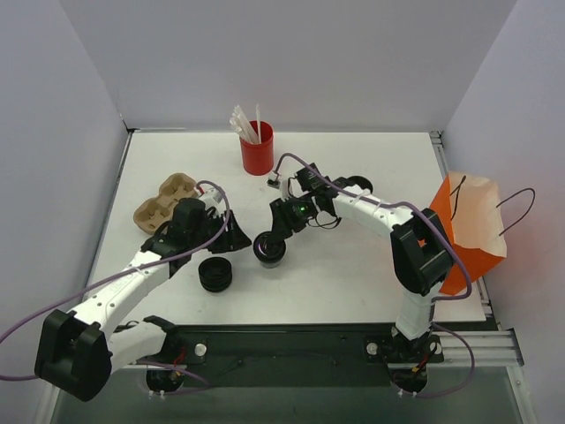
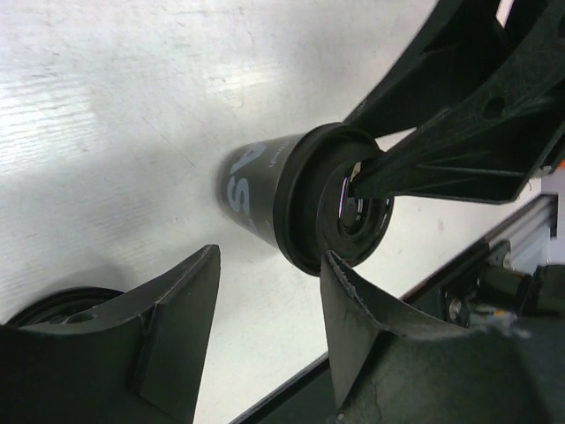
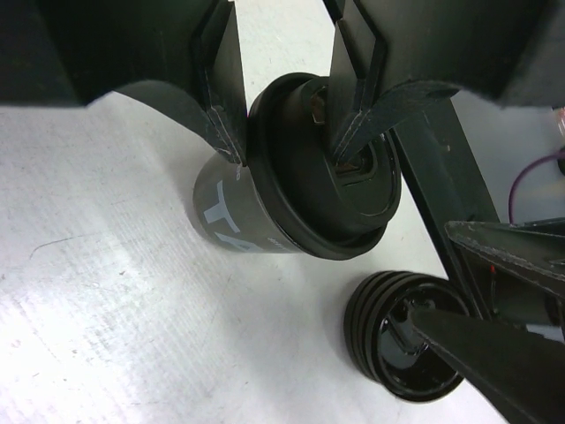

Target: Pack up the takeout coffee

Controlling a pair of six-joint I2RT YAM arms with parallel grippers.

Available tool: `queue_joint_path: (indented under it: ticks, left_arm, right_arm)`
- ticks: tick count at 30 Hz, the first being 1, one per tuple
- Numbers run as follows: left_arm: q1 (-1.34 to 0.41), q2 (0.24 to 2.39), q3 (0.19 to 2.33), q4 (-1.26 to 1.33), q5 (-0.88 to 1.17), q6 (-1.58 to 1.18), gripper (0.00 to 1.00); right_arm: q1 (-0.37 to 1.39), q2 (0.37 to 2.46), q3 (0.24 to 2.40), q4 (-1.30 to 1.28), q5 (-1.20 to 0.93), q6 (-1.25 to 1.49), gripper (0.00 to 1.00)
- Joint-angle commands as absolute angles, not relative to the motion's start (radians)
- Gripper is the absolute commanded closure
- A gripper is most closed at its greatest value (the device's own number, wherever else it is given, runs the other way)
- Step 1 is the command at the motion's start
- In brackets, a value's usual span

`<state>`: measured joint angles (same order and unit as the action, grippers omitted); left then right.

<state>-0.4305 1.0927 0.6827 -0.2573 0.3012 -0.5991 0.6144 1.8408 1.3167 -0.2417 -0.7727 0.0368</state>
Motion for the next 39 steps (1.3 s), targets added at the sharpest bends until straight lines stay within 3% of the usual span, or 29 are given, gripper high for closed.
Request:
queue_joint_path:
  ticks: [1, 18, 20, 29, 39]
  left_arm:
    - [-0.428, 1.121, 0.704, -0.17, 0.443, -0.546, 0.4]
    - [-0.439, 1.341, 0.683, -0.023, 0.434, -0.543, 0.38]
    - [-0.437, 1.338, 0.677, -0.025, 0.413, -0.548, 0.38]
    - [-0.442, 1.299, 0.601, -0.015, 0.33, -0.584, 0.39]
    - [-0.469, 1.295, 0.568, 0.023, 0.281, -0.611, 0.39]
  right_arm:
    - [0.617, 1.876, 1.325, -0.413, -0.732, -0.156, 0.67]
    - [0.618, 1.936, 1.442, -0.495, -0.735, -0.189, 0.56]
    - [0.618, 1.94, 1.454, -0.499, -0.727, -0.183, 0.52]
    - [0.574, 1.908, 1.467, -0.448, -0.706, -0.014, 0.37]
    - [0.542, 1.804, 1.364, -0.269, -0.721, 0.213, 0.3]
